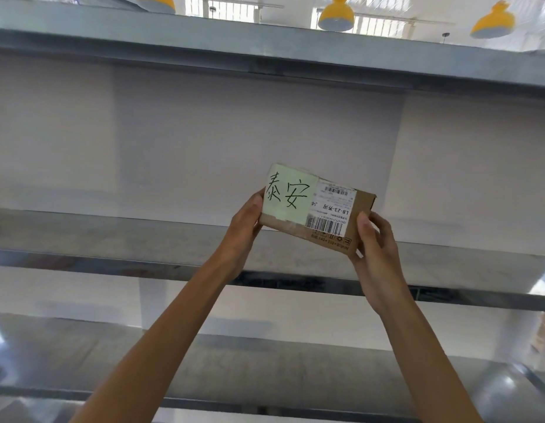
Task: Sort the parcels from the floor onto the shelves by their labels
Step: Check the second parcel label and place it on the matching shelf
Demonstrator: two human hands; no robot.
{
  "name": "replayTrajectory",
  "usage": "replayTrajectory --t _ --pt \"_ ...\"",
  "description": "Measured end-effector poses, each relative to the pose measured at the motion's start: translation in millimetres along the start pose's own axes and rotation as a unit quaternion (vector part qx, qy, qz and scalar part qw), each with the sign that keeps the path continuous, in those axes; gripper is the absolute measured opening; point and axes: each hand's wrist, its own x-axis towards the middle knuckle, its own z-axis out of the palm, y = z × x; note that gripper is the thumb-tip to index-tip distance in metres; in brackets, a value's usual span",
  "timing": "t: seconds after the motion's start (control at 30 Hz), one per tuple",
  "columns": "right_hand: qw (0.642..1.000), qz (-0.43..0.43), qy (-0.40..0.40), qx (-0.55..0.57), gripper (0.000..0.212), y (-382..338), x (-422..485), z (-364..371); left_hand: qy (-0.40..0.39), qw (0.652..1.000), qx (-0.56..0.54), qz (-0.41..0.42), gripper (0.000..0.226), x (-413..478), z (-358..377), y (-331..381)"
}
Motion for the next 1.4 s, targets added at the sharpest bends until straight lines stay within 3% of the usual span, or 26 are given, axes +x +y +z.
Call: replayTrajectory --t 0.07,0.17,0.6,0.77,1.03,1.4 --pt "1.000 -0.011 -0.011 -0.016 0.055 0.4 4.3 1.7 -0.007 1.000 0.012 -0.004 0.044 -2.3 -2.4 -2.6" --pt "0.998 -0.013 -0.037 -0.058 0.044 4.5 8.3 2.0 -0.017 0.999 0.035 -0.019 0.044 -6.3 -4.8 -5.3" --pt "0.992 0.003 -0.111 -0.061 0.042 14.1 15.1 9.4 -0.006 0.994 0.097 -0.055 0.045 -23.4 -10.4 4.5" --pt "0.982 -0.001 -0.172 -0.075 0.046 21.7 11.0 18.6 0.046 0.990 0.124 -0.058 0.042 -31.5 -19.3 5.4" --pt "0.974 0.027 -0.218 -0.052 0.054 42.1 2.8 35.4 0.097 0.982 0.149 -0.070 0.065 -55.2 -42.4 5.3" --pt "0.961 0.057 -0.272 0.002 0.060 57.5 -19.1 86.6 0.163 0.962 0.211 -0.055 0.047 -107.0 -89.9 23.2"
